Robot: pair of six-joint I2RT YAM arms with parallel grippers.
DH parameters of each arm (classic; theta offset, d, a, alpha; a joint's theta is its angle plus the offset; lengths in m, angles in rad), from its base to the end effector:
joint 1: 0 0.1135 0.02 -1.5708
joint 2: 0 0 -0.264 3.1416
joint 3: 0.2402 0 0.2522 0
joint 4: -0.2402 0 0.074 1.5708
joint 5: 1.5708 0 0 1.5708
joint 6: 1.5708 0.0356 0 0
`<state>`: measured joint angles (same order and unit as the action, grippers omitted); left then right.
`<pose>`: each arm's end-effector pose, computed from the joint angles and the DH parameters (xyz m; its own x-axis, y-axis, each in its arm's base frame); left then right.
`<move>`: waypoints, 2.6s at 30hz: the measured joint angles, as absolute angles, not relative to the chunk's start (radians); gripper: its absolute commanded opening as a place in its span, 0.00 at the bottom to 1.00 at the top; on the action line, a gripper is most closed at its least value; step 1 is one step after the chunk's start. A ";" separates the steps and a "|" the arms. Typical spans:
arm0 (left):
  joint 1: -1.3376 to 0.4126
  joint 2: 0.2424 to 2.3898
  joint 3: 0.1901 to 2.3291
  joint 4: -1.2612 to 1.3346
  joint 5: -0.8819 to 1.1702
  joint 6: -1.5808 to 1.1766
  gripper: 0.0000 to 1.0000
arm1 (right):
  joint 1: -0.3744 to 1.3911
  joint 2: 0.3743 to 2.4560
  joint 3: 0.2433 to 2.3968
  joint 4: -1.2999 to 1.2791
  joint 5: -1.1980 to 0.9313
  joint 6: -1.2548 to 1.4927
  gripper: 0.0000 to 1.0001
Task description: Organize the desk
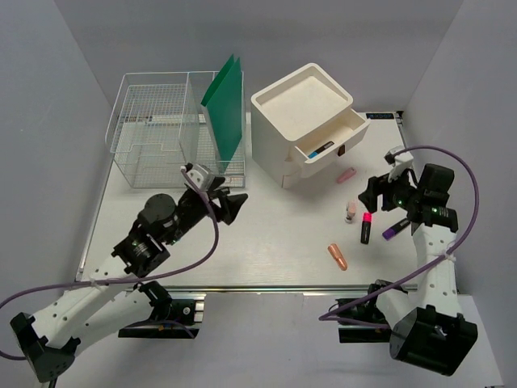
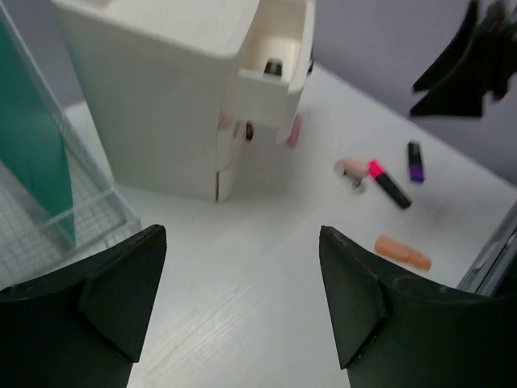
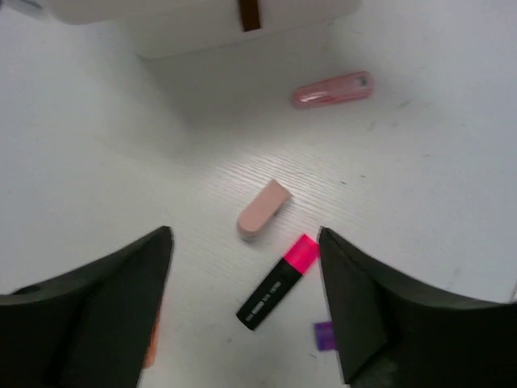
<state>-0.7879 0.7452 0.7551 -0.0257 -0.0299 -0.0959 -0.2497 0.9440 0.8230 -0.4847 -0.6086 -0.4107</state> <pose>0.1276 -0.1268 0.3532 -0.0769 -0.0584 -0.9953 0.6833 0.7239 -0.0953 0.1992 -0.0298 0.2985 -0.4049 -0.2348 -0.8837 -0.4519 0.8916 -0.0298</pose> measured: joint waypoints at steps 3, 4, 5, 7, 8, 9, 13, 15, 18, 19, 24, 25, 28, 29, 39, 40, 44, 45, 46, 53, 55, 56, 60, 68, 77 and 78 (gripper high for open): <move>-0.788 0.778 0.725 -0.083 -0.054 -0.098 0.88 | -0.249 0.976 0.881 -0.535 -0.518 -0.388 0.52; -0.788 0.791 0.726 -0.099 -0.062 -0.097 0.88 | -0.249 0.992 0.888 -0.553 -0.490 -0.379 0.48; -0.788 0.796 0.727 -0.115 -0.072 -0.096 0.89 | -0.249 1.008 0.889 -0.569 -0.469 -0.373 0.45; -0.788 0.796 0.728 -0.143 -0.094 -0.091 0.89 | -0.248 1.053 0.891 -0.612 -0.426 -0.356 0.42; -0.788 0.793 0.728 -0.152 -0.104 -0.088 0.89 | -0.246 1.081 0.891 -0.632 -0.405 -0.347 0.43; -0.788 0.789 0.728 -0.159 -0.114 -0.087 0.89 | -0.243 1.104 0.891 -0.646 -0.384 -0.339 0.45; -0.788 0.770 0.728 -0.171 -0.128 -0.086 0.89 | -0.220 1.176 0.889 -0.682 -0.301 -0.308 0.56; -0.788 0.765 0.728 -0.175 -0.134 -0.086 0.89 | -0.200 1.197 0.887 -0.686 -0.261 -0.299 0.61; -0.788 0.764 0.729 -0.181 -0.144 -0.083 0.89 | -0.170 1.237 0.884 -0.684 -0.209 -0.292 0.62; -0.788 0.764 0.729 -0.181 -0.147 -0.083 0.89 | -0.160 1.254 0.880 -0.678 -0.194 -0.290 0.62; -0.788 0.764 0.729 -0.184 -0.151 -0.077 0.89 | -0.127 1.341 0.856 -0.655 -0.135 -0.283 0.62; -0.788 0.764 0.729 -0.184 -0.152 -0.076 0.89 | -0.123 1.356 0.851 -0.650 -0.128 -0.282 0.60; -0.788 0.765 0.729 -0.185 -0.156 -0.074 0.89 | -0.115 1.383 0.838 -0.631 -0.107 -0.278 0.59; -0.788 0.765 0.729 -0.185 -0.157 -0.074 0.89 | -0.112 1.390 0.837 -0.625 -0.102 -0.276 0.59; -0.788 0.789 0.729 -0.194 -0.159 -0.070 0.89 | -0.073 1.492 0.836 -0.544 -0.024 -0.257 0.59; -0.788 0.791 0.729 -0.196 -0.159 -0.070 0.89 | -0.068 1.499 0.835 -0.539 -0.017 -0.252 0.59; -0.788 0.794 0.729 -0.196 -0.165 -0.068 0.89 | -0.053 1.513 0.834 -0.516 0.007 -0.237 0.58; -0.788 0.795 0.729 -0.197 -0.166 -0.068 0.89 | -0.051 1.519 0.834 -0.513 0.013 -0.234 0.58; -0.788 0.796 0.729 -0.197 -0.168 -0.068 0.89 | -0.050 1.527 0.834 -0.509 0.015 -0.231 0.56; -0.788 0.811 0.729 -0.203 -0.170 -0.067 0.89 | -0.050 1.546 0.837 -0.501 0.012 -0.209 0.46; -0.788 0.813 0.729 -0.203 -0.172 -0.067 0.89 | -0.050 1.547 0.837 -0.499 0.010 -0.208 0.38; -0.788 0.813 0.729 -0.203 -0.173 -0.067 0.89 | -0.050 1.547 0.838 -0.498 0.009 -0.208 0.34; -0.788 0.813 0.729 -0.203 -0.179 -0.067 0.89 | -0.051 1.552 0.845 -0.499 0.002 -0.208 0.25; -0.788 0.819 0.729 -0.202 -0.182 -0.060 0.89 | -0.060 1.436 0.988 -0.582 -0.078 -0.241 0.00; -0.788 0.826 0.728 -0.198 -0.171 -0.052 0.89 | -0.044 1.210 1.304 -0.637 -0.527 -0.599 0.00; -0.788 0.827 0.728 -0.197 -0.168 -0.051 0.89 | -0.034 1.204 1.318 -0.650 -0.564 -0.656 0.00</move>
